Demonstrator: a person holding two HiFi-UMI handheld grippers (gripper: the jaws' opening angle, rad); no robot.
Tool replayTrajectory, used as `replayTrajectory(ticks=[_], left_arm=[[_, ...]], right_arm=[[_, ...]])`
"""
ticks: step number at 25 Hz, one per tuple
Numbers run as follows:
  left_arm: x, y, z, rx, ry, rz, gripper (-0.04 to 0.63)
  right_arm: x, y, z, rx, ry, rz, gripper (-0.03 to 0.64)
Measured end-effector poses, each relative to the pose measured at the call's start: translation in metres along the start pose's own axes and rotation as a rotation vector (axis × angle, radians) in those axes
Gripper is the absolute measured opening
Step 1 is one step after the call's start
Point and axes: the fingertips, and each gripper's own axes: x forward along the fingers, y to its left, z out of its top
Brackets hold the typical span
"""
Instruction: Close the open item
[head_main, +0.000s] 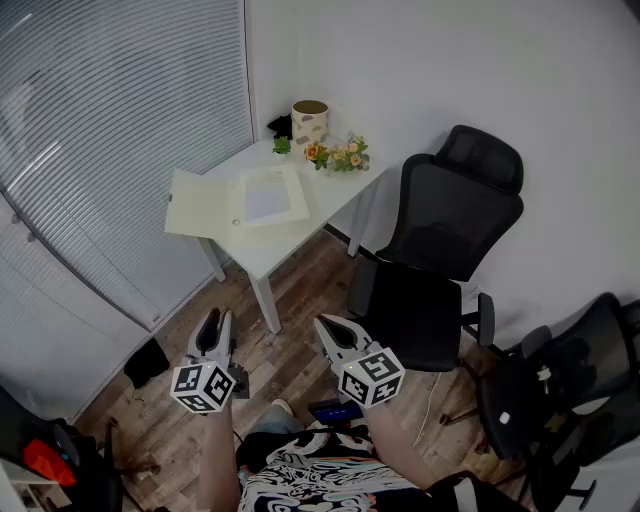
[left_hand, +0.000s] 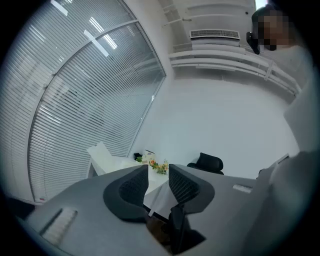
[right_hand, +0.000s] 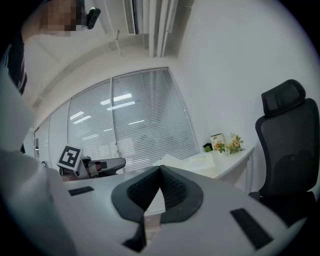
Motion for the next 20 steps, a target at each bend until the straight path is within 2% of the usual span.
replayTrajectory(ticks=[1, 7, 16, 20], left_arm=[[-0.001, 0.001, -0.001, -0.011, 0.001, 0.003, 0.114], [-0.004, 0.008, 0.002, -0.058, -0.024, 0.036, 0.109], [0.000, 0.029, -0.016, -0.091, 0.024, 0.132, 0.114], [0.016, 0.039, -0.027, -0.101, 0.053, 0.150, 0.115]], right_arm=[[-0.001, -0.001, -0.002, 0.000, 0.007, -0.003, 0.003], [-0.003, -0.003, -0.003, -0.018, 0.017, -0.004, 0.003], [0.003, -0.026, -0.010, -0.020, 0.044, -0.021, 0.003], [0.018, -0.044, -0.017, -0.012, 0.067, -0.020, 0.003]])
